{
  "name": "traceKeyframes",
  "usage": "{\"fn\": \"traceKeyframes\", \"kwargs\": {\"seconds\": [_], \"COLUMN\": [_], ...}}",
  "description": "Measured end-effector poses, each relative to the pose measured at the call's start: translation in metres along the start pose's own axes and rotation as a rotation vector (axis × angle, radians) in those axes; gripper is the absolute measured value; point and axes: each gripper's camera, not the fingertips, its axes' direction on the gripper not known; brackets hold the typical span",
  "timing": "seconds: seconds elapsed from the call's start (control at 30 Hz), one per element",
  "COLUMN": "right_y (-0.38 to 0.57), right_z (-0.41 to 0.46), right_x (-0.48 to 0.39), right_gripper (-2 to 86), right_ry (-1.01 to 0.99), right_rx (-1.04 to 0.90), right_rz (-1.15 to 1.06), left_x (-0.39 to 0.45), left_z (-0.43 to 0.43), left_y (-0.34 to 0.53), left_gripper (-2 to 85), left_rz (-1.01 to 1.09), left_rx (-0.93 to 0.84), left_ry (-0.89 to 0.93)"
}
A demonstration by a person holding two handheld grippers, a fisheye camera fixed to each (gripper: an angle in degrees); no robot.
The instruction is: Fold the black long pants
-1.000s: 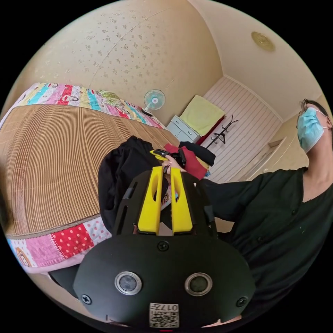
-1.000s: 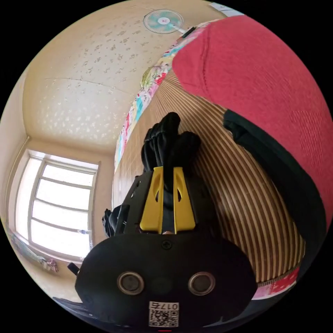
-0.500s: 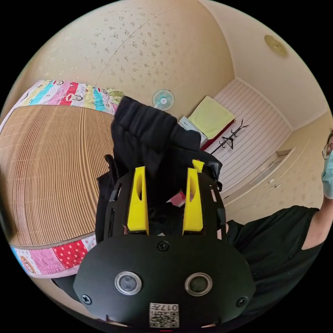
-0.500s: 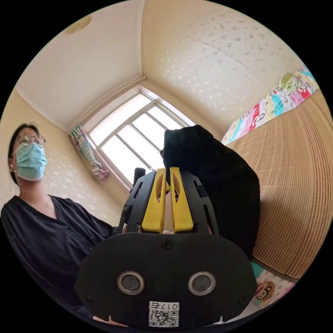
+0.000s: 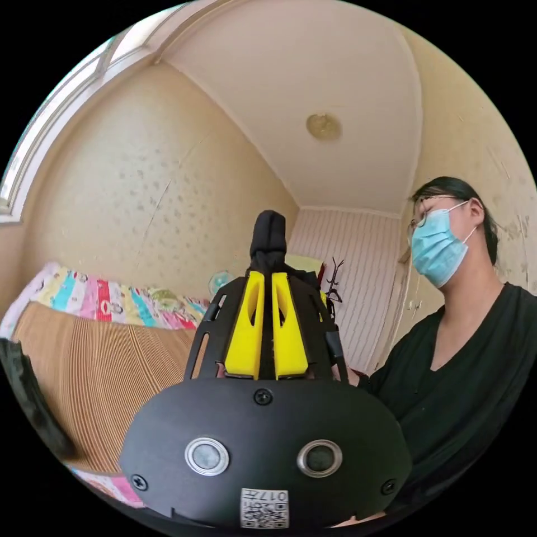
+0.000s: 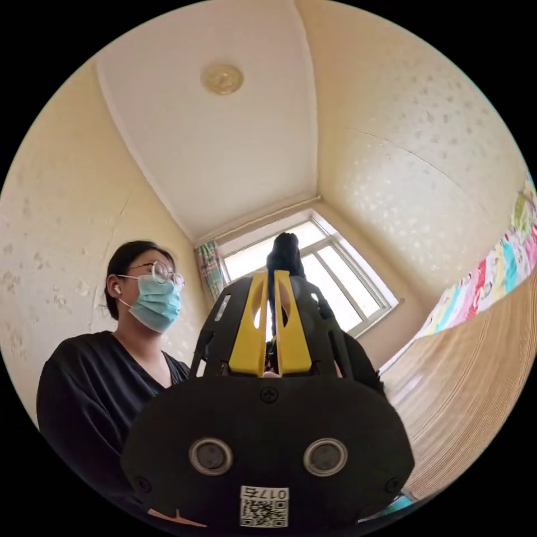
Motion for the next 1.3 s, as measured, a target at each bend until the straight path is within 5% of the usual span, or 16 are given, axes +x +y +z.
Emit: {"fn": "traceKeyframes", "kwargs": {"seconds": [0.13, 0.23, 0.37, 0.5, 0.57, 0.77, 0.97, 1.17, 1.3], "right_y": [-0.048, -0.082, -0.186, -0.27, -0.247, -0.051, 0.192, 0.33, 0.358], "right_z": [0.04, 0.073, 0.172, 0.298, 0.306, 0.223, 0.093, 0.005, -0.025], "right_x": [-0.068, -0.085, 0.001, 0.19, 0.225, 0.294, 0.38, 0.356, 0.348], "right_gripper": [1.9, 1.9, 2.1, 2.4, 2.4, 3.6, 3.9, 3.8, 2.8], "right_ry": [-0.03, 0.21, 0.716, 1.474, 1.545, 1.136, 1.084, 1.052, 1.071], "right_rx": [-0.01, -0.025, -0.054, -0.252, -0.312, -0.598, -0.933, -0.905, -0.837], "right_rz": [-0.18, -0.282, -0.454, -0.288, -0.33, -0.344, 0.047, 0.364, 0.491], "left_x": [0.046, 0.046, -0.087, -0.265, -0.322, -0.368, -0.39, -0.314, -0.321], "left_z": [-0.015, 0.012, 0.145, 0.241, 0.243, 0.207, 0.122, 0.07, 0.085], "left_y": [-0.084, -0.131, -0.269, -0.338, -0.302, -0.058, 0.198, 0.319, 0.354], "left_gripper": [-0.2, -0.1, 1.7, 5.9, 8.5, 8.6, 12.1, 13.0, 3.2], "left_rz": [0.186, 0.227, 0.082, -0.199, -0.275, -0.137, -0.47, -0.574, -0.584], "left_rx": [0.055, 0.055, -0.093, -0.345, -0.442, -0.705, -0.889, -0.939, -1.113], "left_ry": [0.019, -0.1, -0.209, -0.406, -0.431, -0.436, -0.34, -0.465, -0.54]}}
